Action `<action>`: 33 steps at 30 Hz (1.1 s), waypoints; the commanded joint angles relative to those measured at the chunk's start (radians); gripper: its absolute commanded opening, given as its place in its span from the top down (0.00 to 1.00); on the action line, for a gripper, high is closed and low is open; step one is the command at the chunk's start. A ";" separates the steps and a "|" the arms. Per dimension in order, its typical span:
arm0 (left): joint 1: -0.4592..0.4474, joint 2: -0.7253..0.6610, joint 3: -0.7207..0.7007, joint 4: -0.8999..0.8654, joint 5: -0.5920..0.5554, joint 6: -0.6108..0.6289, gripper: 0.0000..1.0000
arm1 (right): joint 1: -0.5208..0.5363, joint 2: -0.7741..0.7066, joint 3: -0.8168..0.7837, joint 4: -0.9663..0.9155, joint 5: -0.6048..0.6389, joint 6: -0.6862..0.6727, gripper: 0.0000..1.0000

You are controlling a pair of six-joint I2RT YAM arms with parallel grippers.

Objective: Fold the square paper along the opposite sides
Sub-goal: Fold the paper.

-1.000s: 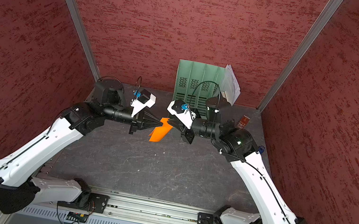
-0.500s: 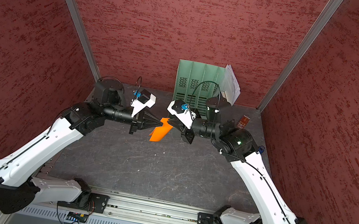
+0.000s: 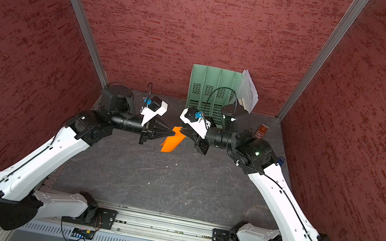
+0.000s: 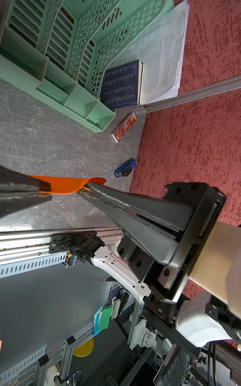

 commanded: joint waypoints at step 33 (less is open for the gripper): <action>0.076 -0.116 -0.199 0.567 0.074 -0.330 1.00 | -0.072 -0.154 -0.125 0.185 -0.150 0.041 0.03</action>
